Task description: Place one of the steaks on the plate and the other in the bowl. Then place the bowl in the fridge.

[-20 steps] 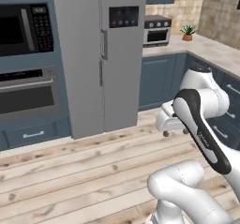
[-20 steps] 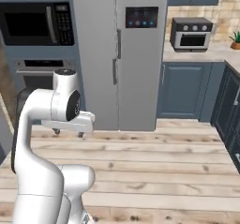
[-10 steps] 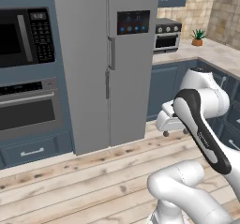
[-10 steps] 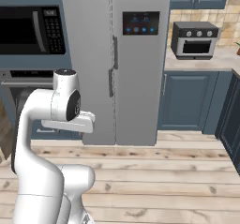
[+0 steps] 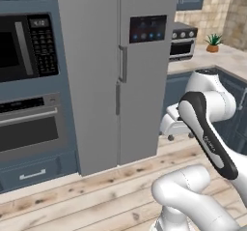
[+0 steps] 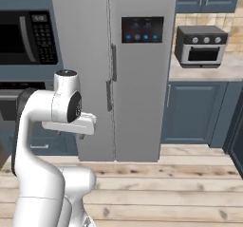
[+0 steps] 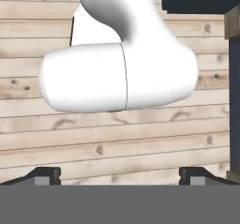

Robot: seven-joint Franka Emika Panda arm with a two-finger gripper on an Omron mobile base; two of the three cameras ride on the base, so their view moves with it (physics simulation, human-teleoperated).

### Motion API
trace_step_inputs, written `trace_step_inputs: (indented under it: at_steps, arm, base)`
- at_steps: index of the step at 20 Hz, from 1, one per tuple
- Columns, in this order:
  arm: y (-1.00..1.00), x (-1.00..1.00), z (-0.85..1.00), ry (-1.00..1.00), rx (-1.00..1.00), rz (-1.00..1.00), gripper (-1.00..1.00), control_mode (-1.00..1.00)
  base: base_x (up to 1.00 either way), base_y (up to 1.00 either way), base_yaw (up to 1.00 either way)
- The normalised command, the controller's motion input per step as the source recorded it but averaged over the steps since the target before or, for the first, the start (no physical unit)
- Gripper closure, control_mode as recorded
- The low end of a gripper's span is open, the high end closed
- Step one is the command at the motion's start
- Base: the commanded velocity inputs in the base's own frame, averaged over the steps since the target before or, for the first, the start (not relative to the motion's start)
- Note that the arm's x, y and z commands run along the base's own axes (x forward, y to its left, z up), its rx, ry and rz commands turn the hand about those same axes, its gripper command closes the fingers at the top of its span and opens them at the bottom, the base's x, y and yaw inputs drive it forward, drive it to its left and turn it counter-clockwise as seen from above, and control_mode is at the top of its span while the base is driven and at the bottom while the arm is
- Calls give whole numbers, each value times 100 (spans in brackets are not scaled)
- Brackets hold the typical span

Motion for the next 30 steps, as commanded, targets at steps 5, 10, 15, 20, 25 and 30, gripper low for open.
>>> trace_step_inputs:
  at_steps: [5, 10, 15, 20, 25, 30]
  arm:
    - [0, 0, 0, 0, 0, 0, -100, 100]
    - [0, 0, 0, 0, 0, 0, -100, 100]
    - [0, 0, 0, 0, 0, 0, -100, 100]
    - [0, 0, 0, 0, 0, 0, -100, 100]
    - [0, 0, 0, 0, 0, 0, -100, 100]
    - [0, 0, 0, 0, 0, 0, -100, 100]
  base:
    - [57, 20, -1]
    - [54, 12, 0]
    - [52, 5, 0]
    - [42, 0, 0]
    - [32, 0, 0]
    - [35, 0, 0]
